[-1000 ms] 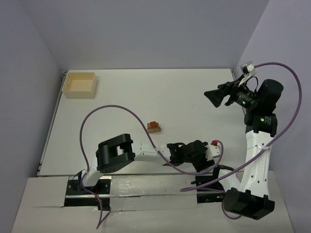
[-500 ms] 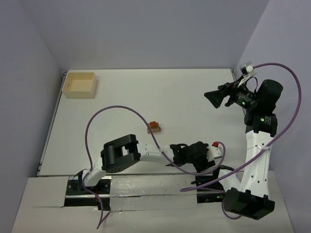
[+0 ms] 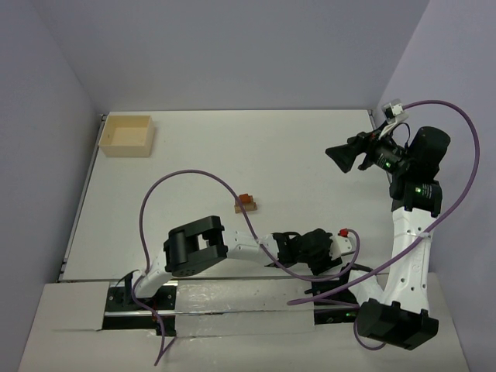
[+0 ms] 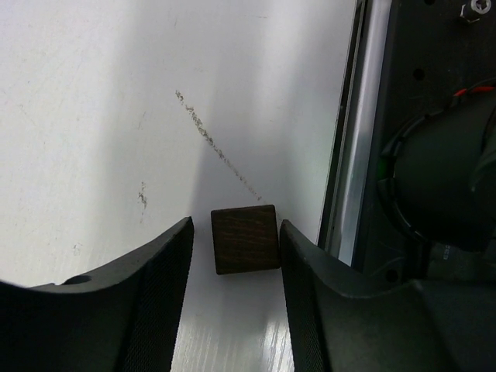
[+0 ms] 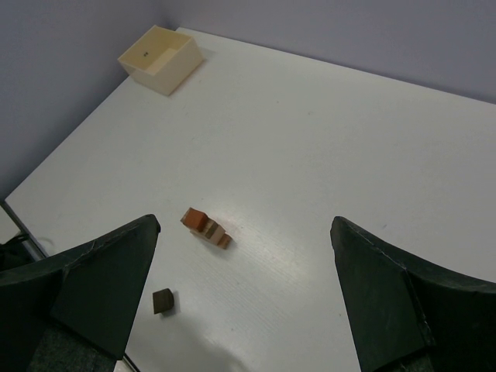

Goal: Build the wood block tower

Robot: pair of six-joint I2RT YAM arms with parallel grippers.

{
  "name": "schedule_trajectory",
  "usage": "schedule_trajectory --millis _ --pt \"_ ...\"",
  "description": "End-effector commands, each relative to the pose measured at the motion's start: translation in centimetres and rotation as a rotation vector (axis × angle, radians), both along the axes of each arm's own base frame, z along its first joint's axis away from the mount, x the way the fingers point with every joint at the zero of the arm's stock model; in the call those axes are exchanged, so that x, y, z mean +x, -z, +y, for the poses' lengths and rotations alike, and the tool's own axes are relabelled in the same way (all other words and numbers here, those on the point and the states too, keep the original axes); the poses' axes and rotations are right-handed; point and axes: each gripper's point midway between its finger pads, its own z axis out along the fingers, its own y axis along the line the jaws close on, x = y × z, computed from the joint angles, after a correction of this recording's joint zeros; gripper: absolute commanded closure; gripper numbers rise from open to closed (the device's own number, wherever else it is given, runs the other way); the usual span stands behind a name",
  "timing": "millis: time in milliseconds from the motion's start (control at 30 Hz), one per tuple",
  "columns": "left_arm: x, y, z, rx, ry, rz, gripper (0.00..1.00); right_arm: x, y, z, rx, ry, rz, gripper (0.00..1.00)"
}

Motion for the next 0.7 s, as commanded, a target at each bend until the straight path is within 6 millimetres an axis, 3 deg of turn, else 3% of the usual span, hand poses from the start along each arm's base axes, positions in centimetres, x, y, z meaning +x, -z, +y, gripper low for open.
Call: schedule_trajectory --millis 0,67,167,233,300,400,500,667 --pt "0.3 0.3 0.1 0.012 -0.023 -0.02 0.52 0.2 -1.2 -0.3 -0.021 0.006 -0.038 0.0" --pt "0.6 0.1 0.9 0.021 -0.021 -0.027 0.57 0.2 -1.1 -0.3 -0.021 0.006 -0.037 0.0" --pt "1.7 -0.8 3.1 0.024 0.012 -0.028 0.79 0.2 -1.2 -0.3 -0.019 0.004 -0.035 0.0" --pt "2.6 -0.4 5.3 0.049 0.037 -0.031 0.91 0.4 -1.2 -0.4 -0.036 0.0 -0.046 0.0" --pt "4.1 -3.0 6.6 0.015 0.028 -0.045 0.98 0.4 -1.2 -0.4 -0.044 0.0 -0.051 0.0" --pt "6.8 -5.1 9.4 0.013 0.015 -0.031 1.0 0.5 -1.0 -0.5 -0.049 0.002 -0.048 0.0" --pt "8.3 -7.4 12.7 -0.003 0.009 -0.022 1.0 0.7 -0.7 -0.6 -0.053 0.002 -0.044 0.0" --pt "7.9 -10.8 15.9 -0.005 0.049 -0.01 1.0 1.1 -0.7 -0.5 -0.033 -0.01 -0.037 0.0"
